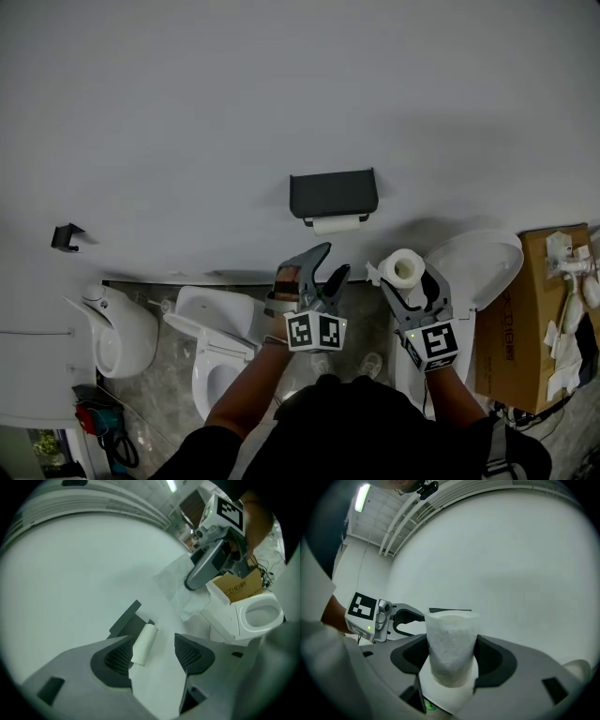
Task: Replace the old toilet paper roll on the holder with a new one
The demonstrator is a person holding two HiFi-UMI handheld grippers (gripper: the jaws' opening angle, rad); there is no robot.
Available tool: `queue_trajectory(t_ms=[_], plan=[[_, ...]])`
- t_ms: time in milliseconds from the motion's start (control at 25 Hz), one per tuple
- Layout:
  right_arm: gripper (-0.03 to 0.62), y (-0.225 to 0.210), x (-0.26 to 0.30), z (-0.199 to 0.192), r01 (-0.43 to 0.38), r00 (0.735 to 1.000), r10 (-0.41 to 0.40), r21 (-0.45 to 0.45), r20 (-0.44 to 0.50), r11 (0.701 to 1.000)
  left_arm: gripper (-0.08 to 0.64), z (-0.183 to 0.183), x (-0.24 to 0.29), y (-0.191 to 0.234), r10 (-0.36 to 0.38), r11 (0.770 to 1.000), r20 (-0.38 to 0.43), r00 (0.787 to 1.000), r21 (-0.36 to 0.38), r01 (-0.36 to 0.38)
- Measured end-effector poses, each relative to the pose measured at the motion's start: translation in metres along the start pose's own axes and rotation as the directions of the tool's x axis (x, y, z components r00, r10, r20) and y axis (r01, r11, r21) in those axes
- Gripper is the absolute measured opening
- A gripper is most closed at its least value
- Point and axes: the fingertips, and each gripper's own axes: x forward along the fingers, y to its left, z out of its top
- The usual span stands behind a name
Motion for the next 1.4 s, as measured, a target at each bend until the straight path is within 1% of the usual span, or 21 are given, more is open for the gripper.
queue_trajectory(t_ms=[120, 200, 280, 360, 440, 520, 640, 760, 800, 840, 880, 1040, 1200, 1400], plan=[[0.288, -0.001, 0.001, -0.001, -0.004, 1.000, 0.004, -0.001, -0.007, 1.000, 0.269, -0.003, 0.017, 0.006, 0.017, 0.992, -0.060, 0.998, 0.130, -0.009], [0.288, -0.003, 0.000, -0.005, 0.000, 1.000, 0.000, -0.002, -0.017, 1.000, 0.270, -0.008, 0.026, 0.008, 0.030, 0.976, -0.107, 0.994, 0.218, -0.005], [0.288, -0.006, 0.001, -0.005, 0.006, 1.000, -0.006, -0.001, -0.017, 1.000, 0.270, -0.015, 0.035, 0.009, 0.046, 0.954, -0.155, 0.987, 0.300, 0.002], [0.288, -0.009, 0.004, -0.005, 0.010, 1.000, -0.010, 0.000, -0.017, 1.000, 0.287, -0.022, 0.044, 0.011, 0.068, 0.935, -0.194, 0.979, 0.355, 0.005], [0.288, -0.011, 0.005, -0.007, 0.010, 1.000, -0.010, 0.000, -0.024, 1.000, 0.287, -0.028, 0.052, 0.011, 0.084, 0.921, -0.225, 0.971, 0.389, 0.011], [0.288, -0.011, 0.003, -0.009, 0.007, 0.999, -0.007, 0.002, -0.036, 1.000, 0.287, -0.033, 0.057, 0.011, 0.089, 0.916, -0.245, 0.966, 0.402, 0.017], [0.288, -0.012, 0.002, -0.005, 0.008, 1.000, -0.008, 0.004, -0.026, 1.000, 0.285, -0.034, 0.064, 0.013, 0.100, 0.922, -0.232, 0.968, 0.388, -0.002], [0.288, -0.014, 0.002, -0.001, 0.005, 1.000, -0.005, 0.016, -0.021, 1.000, 0.284, -0.039, 0.069, 0.016, 0.121, 0.919, -0.241, 0.963, 0.395, -0.016], [0.288, -0.015, 0.002, 0.000, 0.005, 1.000, -0.005, 0.018, -0.021, 1.000, 0.271, -0.039, 0.069, 0.018, 0.133, 0.914, -0.238, 0.962, 0.405, -0.027], [0.288, -0.015, 0.002, 0.000, 0.006, 1.000, -0.005, 0.019, -0.023, 1.000, 0.213, -0.038, 0.069, 0.020, 0.147, 0.908, -0.231, 0.962, 0.416, -0.039], [0.288, -0.015, 0.002, 0.000, 0.007, 1.000, -0.007, 0.018, -0.022, 1.000, 0.184, -0.037, 0.069, 0.021, 0.157, 0.905, -0.223, 0.962, 0.423, -0.049], [0.288, -0.016, 0.004, 0.005, 0.017, 1.000, -0.017, 0.012, 0.001, 1.000, 0.179, -0.038, 0.069, 0.022, 0.156, 0.900, -0.216, 0.964, 0.433, -0.048], [0.288, -0.013, 0.004, 0.004, 0.012, 1.000, -0.012, 0.016, -0.001, 1.000, 0.179, -0.036, 0.070, 0.023, 0.164, 0.902, -0.198, 0.966, 0.428, -0.065], [0.288, -0.017, 0.000, 0.005, 0.026, 1.000, -0.026, 0.011, 0.000, 1.000, 0.179, -0.031, 0.070, 0.021, 0.157, 0.903, -0.191, 0.969, 0.426, -0.062]])
